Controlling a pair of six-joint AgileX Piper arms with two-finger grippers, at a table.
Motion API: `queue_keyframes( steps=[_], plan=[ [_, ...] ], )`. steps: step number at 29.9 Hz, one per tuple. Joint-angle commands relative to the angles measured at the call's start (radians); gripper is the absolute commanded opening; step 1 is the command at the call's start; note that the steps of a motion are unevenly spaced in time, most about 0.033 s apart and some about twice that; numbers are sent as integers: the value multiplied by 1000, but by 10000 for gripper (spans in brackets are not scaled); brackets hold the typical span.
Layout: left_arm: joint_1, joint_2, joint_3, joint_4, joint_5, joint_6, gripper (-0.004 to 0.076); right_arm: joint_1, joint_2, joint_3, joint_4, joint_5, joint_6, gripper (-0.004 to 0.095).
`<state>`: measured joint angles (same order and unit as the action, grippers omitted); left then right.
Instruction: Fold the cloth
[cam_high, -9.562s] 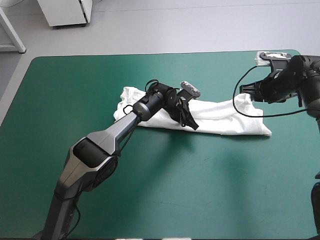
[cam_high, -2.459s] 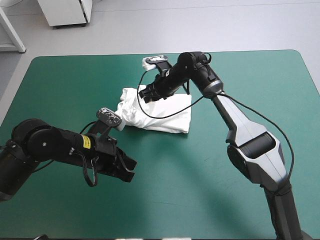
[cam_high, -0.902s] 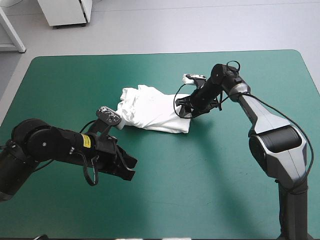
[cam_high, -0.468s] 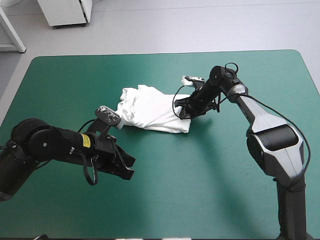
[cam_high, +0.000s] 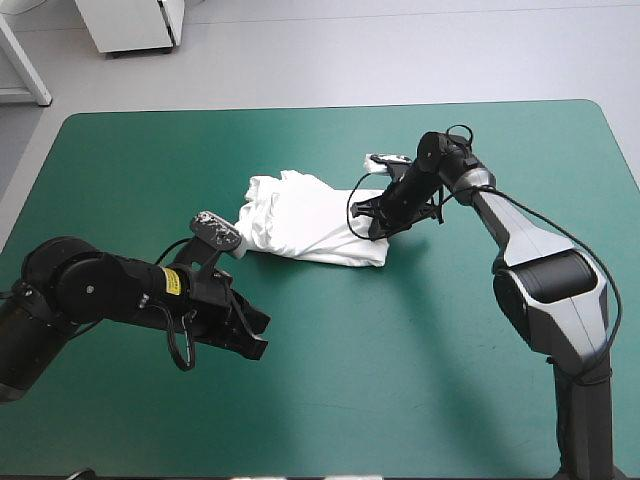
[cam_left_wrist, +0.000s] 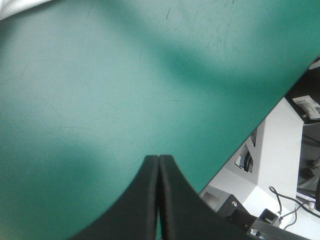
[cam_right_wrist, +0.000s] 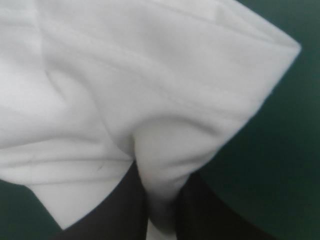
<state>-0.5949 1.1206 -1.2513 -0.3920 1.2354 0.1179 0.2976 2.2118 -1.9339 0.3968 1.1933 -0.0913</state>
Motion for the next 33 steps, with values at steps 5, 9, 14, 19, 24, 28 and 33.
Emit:
queue_keyframes(
  steps=[5, 9, 14, 19, 24, 28, 33],
  plan=[
    [0, -19, -25, -43, -39, 0, -22, -116, -110, -13, -227, 56, 32, -17],
    [0, -19, -25, -43, -39, 0, -22, -188, -133, -13, -253, 56, 32, -17],
    [0, -19, -25, -41, -39, 0, -22, -262, -150, -13, -389, 56, 30, -17],
    [0, -19, -25, -41, -39, 0, -22, -336, -152, -11, -469, 56, 8, -17],
    [0, -19, -25, -41, -39, 0, -22, -408, -152, -11, -541, 56, -42, -17],
    [0, -19, -25, -41, -39, -2, -22, -475, -152, -11, -582, 56, -44, -17],
    [0, -19, -25, -35, -39, -2, -22, -570, -152, -11, -580, 56, -58, -17]
  ],
)
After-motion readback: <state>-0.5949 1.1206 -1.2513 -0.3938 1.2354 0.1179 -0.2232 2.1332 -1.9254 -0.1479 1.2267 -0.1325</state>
